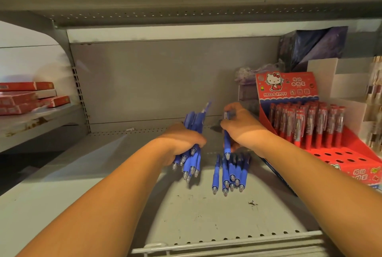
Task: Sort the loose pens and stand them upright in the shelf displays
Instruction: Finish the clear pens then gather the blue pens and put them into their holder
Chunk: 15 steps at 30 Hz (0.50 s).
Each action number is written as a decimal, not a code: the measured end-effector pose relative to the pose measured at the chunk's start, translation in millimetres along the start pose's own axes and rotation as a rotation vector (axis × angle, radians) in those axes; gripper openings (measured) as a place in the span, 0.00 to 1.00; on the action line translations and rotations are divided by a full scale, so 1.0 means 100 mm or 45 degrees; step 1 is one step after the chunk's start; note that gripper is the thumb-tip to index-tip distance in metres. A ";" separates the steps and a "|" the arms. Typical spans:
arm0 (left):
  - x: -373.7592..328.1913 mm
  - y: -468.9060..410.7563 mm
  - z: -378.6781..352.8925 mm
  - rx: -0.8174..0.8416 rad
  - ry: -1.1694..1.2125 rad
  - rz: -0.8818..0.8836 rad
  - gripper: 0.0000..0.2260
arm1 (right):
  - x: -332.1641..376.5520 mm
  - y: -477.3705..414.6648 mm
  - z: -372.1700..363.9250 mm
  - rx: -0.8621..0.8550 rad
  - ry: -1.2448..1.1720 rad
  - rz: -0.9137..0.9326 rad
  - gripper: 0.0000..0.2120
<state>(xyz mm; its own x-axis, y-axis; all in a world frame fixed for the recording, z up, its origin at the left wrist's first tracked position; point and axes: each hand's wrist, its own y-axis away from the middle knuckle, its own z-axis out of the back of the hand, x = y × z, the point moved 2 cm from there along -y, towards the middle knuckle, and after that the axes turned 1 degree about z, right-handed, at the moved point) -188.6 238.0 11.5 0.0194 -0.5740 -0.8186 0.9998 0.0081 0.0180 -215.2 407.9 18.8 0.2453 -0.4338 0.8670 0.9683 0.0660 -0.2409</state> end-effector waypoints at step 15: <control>-0.58 0.53 -0.22 0.240 0.729 -0.563 0.05 | 0.36 1.07 0.48 -0.364 -0.714 0.392 0.22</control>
<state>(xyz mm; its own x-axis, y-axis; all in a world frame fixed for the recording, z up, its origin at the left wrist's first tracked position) -136.2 290.1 47.5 -0.3340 0.0254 -0.9422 0.8982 -0.2944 -0.3264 -101.0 442.3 45.3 0.5682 0.1010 0.8167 0.8194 -0.1609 -0.5502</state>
